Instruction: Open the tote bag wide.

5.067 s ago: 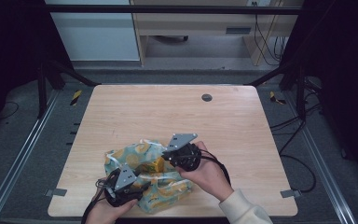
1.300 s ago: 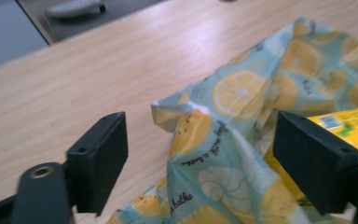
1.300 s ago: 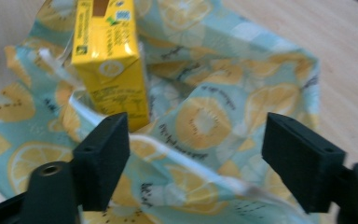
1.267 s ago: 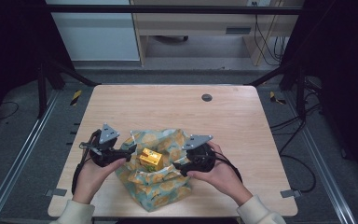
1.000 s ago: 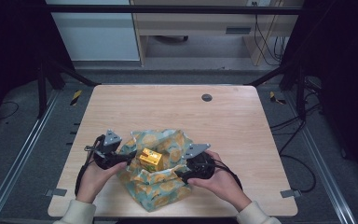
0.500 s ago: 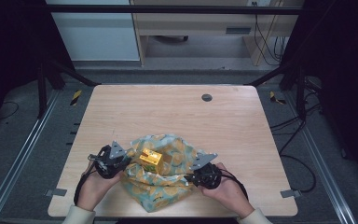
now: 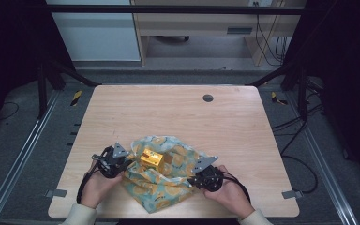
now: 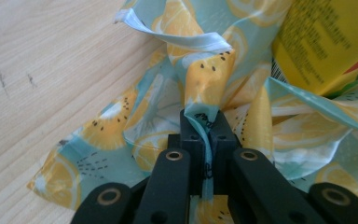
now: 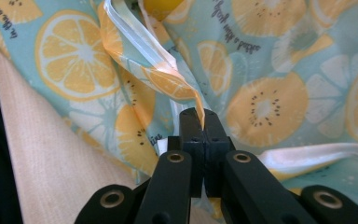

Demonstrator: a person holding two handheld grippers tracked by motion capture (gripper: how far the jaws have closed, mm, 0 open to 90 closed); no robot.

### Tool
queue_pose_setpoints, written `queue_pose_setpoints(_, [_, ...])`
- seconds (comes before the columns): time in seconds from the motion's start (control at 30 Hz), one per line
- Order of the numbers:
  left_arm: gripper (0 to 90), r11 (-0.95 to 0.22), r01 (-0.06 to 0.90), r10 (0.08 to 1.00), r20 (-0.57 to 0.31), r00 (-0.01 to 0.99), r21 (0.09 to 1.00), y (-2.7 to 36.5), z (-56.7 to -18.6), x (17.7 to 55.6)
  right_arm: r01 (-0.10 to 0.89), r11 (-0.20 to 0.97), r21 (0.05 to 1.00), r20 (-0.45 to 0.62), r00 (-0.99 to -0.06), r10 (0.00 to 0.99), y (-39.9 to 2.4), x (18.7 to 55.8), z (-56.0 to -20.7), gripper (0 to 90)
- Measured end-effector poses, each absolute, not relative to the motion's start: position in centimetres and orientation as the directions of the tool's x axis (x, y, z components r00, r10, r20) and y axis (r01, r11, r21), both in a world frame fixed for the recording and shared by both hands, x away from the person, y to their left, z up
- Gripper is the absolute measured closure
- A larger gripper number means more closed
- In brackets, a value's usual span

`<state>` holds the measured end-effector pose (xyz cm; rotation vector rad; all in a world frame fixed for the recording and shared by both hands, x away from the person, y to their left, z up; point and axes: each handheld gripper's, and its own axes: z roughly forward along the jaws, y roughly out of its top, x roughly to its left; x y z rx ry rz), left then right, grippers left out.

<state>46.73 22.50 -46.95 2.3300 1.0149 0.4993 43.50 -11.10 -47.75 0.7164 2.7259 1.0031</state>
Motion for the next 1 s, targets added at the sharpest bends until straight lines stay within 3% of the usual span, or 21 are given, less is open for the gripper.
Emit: queue_pose_setpoints(1.0, [89.3, -0.598, 0.583, 0.756, 0.146, 0.638, 0.549, 23.09, -47.75, 45.82, 0.374, 0.693, 0.617, 0.031, -0.891, 0.453, -10.23, 42.92, -48.27, 90.0])
